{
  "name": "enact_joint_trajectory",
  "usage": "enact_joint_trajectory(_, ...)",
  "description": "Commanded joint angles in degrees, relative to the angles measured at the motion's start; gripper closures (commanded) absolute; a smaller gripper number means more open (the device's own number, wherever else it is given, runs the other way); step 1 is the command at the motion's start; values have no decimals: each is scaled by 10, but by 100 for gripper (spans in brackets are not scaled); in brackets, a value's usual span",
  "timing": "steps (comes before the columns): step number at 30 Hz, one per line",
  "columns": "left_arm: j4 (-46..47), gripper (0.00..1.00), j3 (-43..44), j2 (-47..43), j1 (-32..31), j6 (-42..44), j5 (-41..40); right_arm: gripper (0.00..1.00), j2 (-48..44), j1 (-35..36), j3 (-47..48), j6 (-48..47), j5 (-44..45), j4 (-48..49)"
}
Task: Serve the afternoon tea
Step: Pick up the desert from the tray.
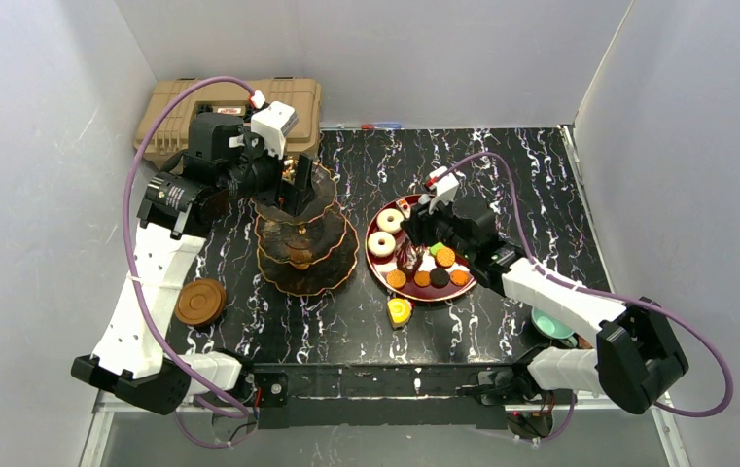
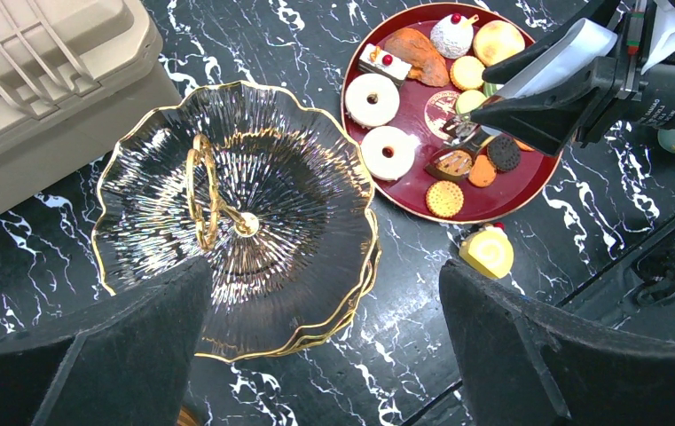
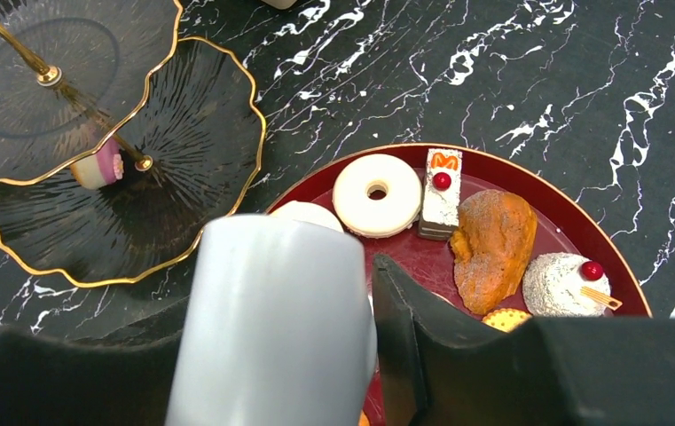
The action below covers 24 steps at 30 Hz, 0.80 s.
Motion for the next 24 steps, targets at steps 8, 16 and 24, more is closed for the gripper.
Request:
enact_joint_trajectory(8, 2, 2, 12, -12, 4, 1, 6, 53, -80, 17, 8, 66, 144, -27)
enact_joint_trajectory(16, 2, 2, 6, -18, 4, 4, 8, 52, -103, 22, -3, 113, 174, -68)
enact_joint_trajectory(24, -1, 2, 6, -22, 4, 1, 10, 34, -72, 19, -14, 16, 105, -35)
